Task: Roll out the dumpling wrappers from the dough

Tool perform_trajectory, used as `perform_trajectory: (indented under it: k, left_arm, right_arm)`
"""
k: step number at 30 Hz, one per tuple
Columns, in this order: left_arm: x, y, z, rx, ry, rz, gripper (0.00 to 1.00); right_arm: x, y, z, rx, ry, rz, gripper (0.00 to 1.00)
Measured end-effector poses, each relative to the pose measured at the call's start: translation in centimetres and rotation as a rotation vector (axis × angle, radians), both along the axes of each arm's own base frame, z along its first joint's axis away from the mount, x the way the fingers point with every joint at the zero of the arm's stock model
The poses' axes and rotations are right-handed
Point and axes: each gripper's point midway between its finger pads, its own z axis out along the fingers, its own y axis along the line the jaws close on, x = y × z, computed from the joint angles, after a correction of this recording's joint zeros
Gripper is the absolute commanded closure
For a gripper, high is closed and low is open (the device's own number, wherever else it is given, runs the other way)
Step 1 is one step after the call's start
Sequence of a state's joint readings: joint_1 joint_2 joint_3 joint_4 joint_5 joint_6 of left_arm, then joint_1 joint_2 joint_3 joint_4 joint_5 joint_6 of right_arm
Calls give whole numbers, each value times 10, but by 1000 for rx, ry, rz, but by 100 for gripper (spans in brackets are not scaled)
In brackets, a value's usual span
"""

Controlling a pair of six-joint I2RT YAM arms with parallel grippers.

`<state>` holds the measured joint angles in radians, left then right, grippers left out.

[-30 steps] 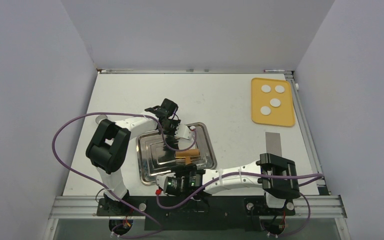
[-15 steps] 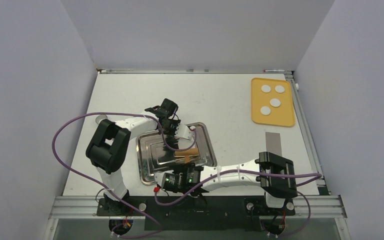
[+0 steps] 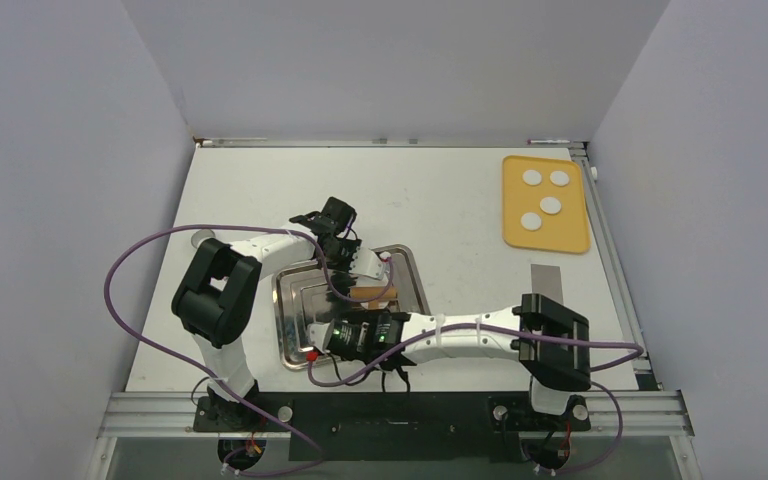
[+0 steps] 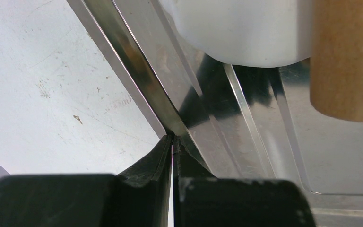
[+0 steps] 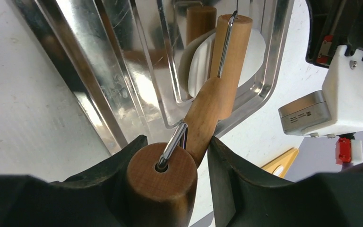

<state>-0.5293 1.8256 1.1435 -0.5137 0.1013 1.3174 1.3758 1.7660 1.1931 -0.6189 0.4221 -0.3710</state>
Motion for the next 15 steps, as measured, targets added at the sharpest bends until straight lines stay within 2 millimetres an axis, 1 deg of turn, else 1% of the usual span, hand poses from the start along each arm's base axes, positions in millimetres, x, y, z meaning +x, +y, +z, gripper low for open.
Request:
perform_trajectory:
  k: [3,7,9,12,15]
  left_arm:
    - [0,0,0,0,0,0,100]
    - [0,0,0,0,0,0,100]
    - [0,0,0,0,0,0,100]
    - [0,0,0,0,0,0,100]
    - [0,0,0,0,0,1,100]
  right_arm:
    - [-6,-2,-4,6,-5,0,92]
    - [-22,-6,-8,9,-18,15,92]
    - [-24,-8,-8,12,-16,14,92]
    - [-18,-8,-7,19,-12,6,92]
    - [-7,-5,-4,24,3,-3,92]
